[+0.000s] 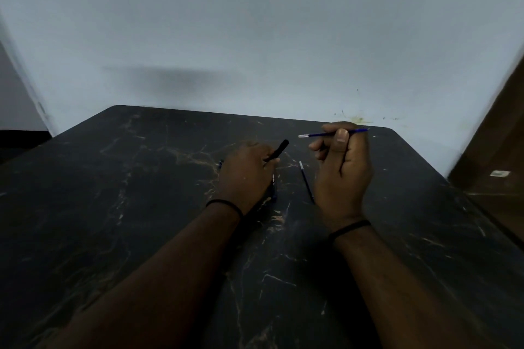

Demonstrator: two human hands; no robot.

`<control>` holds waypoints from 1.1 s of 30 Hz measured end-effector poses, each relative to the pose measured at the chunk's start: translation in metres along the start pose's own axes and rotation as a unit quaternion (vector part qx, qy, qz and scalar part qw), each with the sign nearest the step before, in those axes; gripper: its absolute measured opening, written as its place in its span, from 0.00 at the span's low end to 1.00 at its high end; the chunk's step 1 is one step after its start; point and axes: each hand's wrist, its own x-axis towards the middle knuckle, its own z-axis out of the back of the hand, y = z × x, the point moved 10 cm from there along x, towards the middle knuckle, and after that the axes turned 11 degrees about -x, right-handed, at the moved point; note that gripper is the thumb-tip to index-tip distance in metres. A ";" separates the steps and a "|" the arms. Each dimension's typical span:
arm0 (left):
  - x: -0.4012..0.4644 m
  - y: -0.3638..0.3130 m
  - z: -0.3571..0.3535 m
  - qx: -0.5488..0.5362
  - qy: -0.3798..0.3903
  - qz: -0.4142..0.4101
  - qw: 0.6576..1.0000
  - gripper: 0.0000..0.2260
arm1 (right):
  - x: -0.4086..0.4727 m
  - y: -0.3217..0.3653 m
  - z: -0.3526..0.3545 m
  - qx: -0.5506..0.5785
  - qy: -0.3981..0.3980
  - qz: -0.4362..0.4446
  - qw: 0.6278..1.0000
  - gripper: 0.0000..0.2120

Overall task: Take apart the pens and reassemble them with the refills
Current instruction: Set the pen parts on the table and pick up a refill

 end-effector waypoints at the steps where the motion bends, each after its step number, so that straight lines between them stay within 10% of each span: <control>1: 0.000 -0.002 0.000 0.006 0.000 -0.009 1.000 0.05 | -0.001 0.000 -0.002 0.006 0.008 -0.002 1.000 0.11; 33: -0.007 -0.029 0.000 -0.131 0.033 -0.061 0.989 0.06 | -0.004 -0.012 -0.030 -0.170 0.137 0.042 0.975 0.13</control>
